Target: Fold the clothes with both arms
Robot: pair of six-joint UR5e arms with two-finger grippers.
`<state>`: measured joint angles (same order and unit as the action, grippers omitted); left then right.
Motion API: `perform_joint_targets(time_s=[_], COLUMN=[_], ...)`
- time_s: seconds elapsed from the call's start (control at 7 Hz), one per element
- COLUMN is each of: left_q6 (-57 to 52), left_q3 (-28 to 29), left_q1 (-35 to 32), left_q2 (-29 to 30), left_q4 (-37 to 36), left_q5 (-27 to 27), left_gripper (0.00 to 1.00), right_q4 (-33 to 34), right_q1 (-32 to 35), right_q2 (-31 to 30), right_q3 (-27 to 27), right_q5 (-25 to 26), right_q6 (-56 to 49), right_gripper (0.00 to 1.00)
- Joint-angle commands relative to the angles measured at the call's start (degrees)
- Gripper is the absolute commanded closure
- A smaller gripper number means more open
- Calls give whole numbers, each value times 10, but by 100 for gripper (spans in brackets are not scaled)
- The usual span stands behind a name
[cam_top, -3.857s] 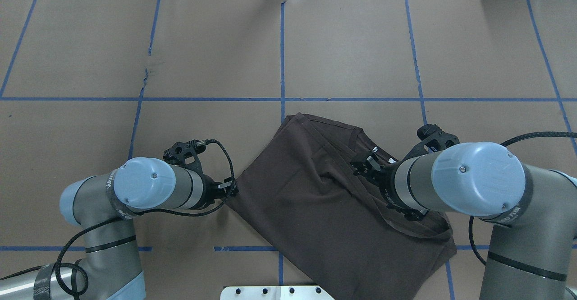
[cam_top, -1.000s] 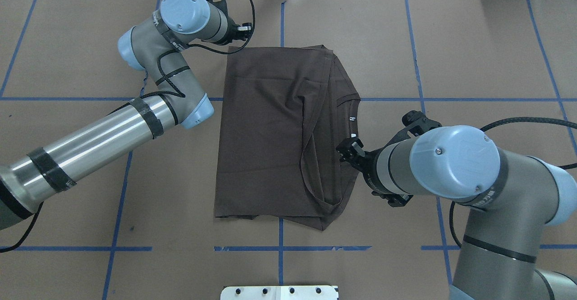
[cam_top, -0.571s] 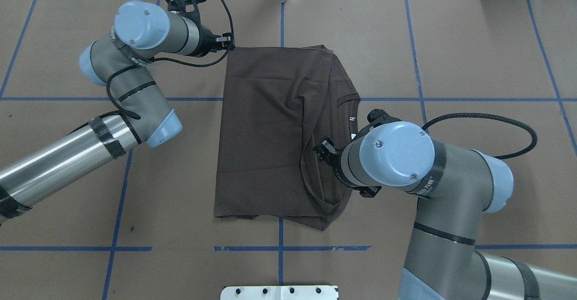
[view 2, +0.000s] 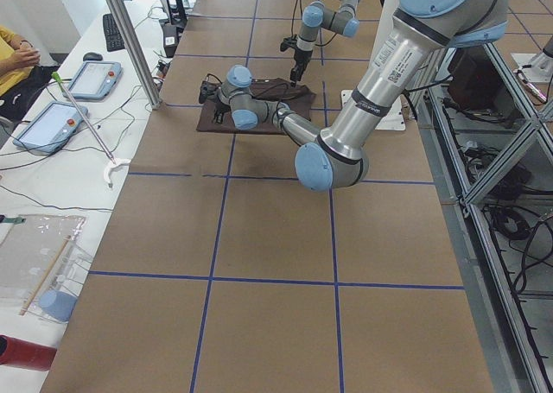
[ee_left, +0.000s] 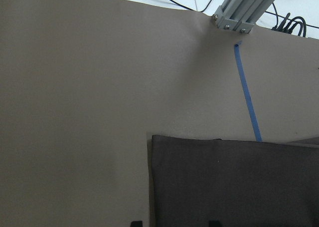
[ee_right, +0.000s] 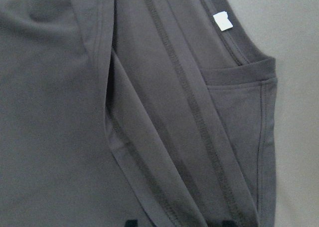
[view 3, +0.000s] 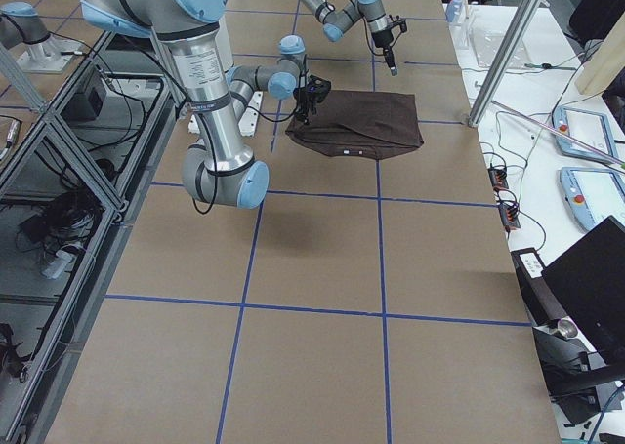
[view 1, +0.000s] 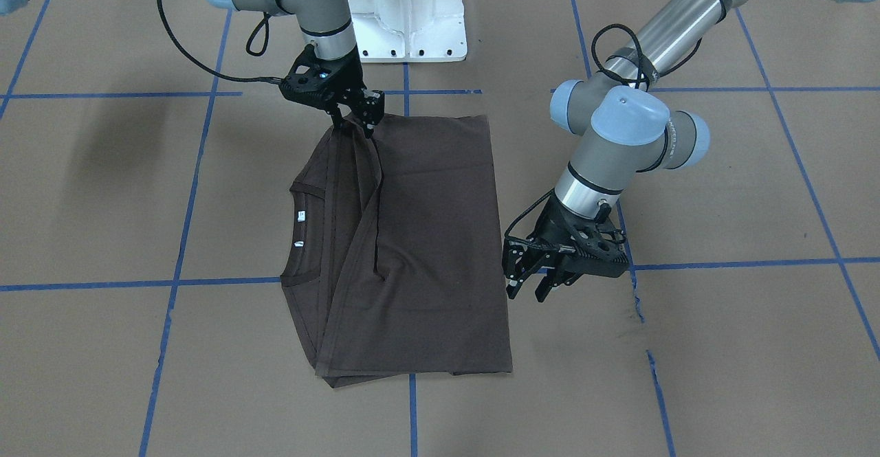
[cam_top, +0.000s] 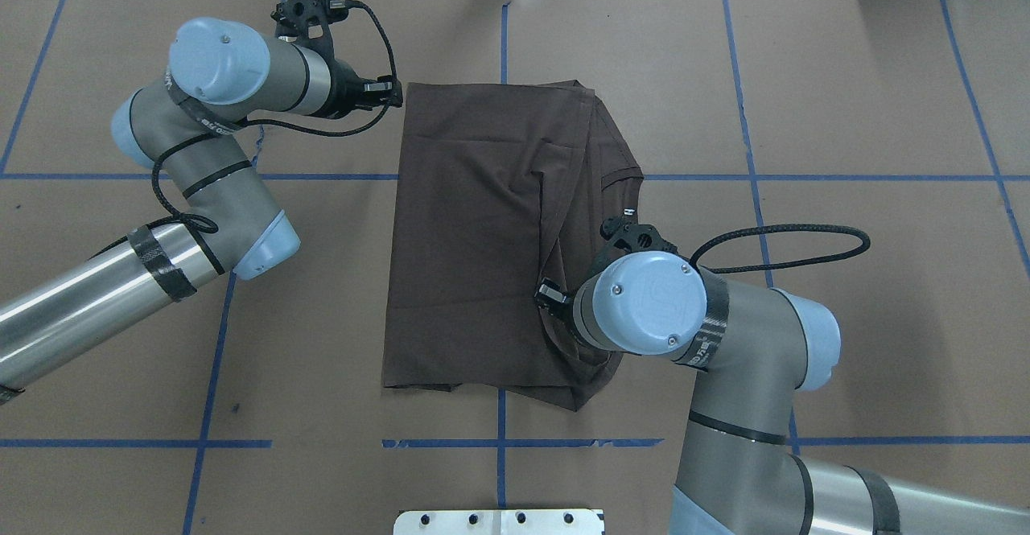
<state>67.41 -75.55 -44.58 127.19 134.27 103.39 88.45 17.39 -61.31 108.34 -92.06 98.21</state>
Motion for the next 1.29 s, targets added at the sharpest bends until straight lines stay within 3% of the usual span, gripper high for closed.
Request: perform_joint_targets(time_s=[0.0, 0.43, 0.71, 0.86, 1.0, 1.14], left_q6=[0, 2, 2, 2, 2, 3], left_q3=[0, 0, 0, 0, 0, -1], left_q1=[1, 3, 5, 5, 5, 5], left_q2=[-2, -2, -3, -3, -3, -3], left_q4=[0, -1, -1, -1, -1, -1], left_q5=[0, 0, 0, 0, 0, 0], left_gripper=[46, 46, 45, 45, 45, 45], right_q4=[1, 4, 3, 2, 2, 2], right_q1=[-28, -10, -19, -24, -24, -24], right_q2=[-3, -2, -2, 0, 1, 1], right_q3=[-2, -7, -25, -23, -20, -17], right_q5=[26, 32, 40, 38, 36, 34], right_q6=[-110, -218, -227, -226, -222, -221], right_gripper=[42, 47, 47, 56, 92, 100])
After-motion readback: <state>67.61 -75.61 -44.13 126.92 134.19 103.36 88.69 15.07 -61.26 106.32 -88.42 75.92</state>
